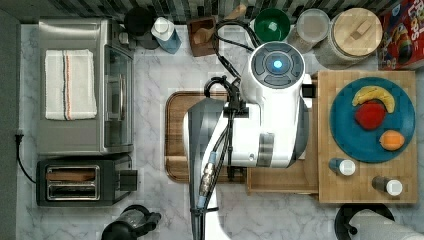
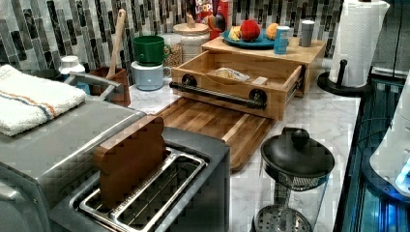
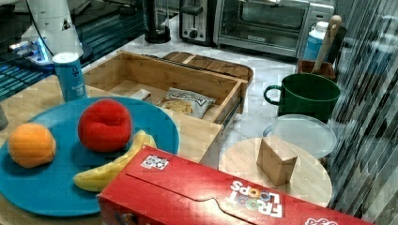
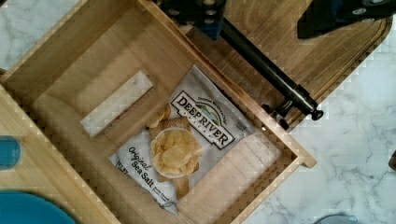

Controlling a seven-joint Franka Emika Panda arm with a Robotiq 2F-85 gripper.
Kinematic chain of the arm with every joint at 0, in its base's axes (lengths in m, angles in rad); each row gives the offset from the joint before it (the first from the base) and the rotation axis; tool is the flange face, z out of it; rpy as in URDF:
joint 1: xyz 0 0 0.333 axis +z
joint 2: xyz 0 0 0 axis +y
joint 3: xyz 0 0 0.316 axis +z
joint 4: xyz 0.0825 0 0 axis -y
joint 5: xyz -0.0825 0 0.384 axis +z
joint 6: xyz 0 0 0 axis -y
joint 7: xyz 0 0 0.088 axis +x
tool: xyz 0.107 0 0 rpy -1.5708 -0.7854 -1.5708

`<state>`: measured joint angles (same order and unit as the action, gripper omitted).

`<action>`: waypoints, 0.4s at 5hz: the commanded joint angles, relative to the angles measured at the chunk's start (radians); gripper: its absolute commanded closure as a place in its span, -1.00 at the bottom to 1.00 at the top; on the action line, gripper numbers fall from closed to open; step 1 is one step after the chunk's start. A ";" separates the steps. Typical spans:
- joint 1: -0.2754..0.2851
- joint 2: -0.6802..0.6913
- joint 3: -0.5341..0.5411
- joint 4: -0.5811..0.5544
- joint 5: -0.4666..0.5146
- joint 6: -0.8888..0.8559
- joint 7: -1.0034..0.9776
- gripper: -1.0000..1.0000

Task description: Close the drawer.

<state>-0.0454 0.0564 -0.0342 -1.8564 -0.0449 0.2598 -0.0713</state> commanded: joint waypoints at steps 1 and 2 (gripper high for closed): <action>-0.007 0.009 0.000 0.000 0.000 0.001 -0.013 1.00; -0.018 -0.020 -0.009 -0.046 0.031 0.020 -0.083 -1.00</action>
<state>-0.0730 0.0655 -0.0512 -1.8750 -0.0612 0.2615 -0.0749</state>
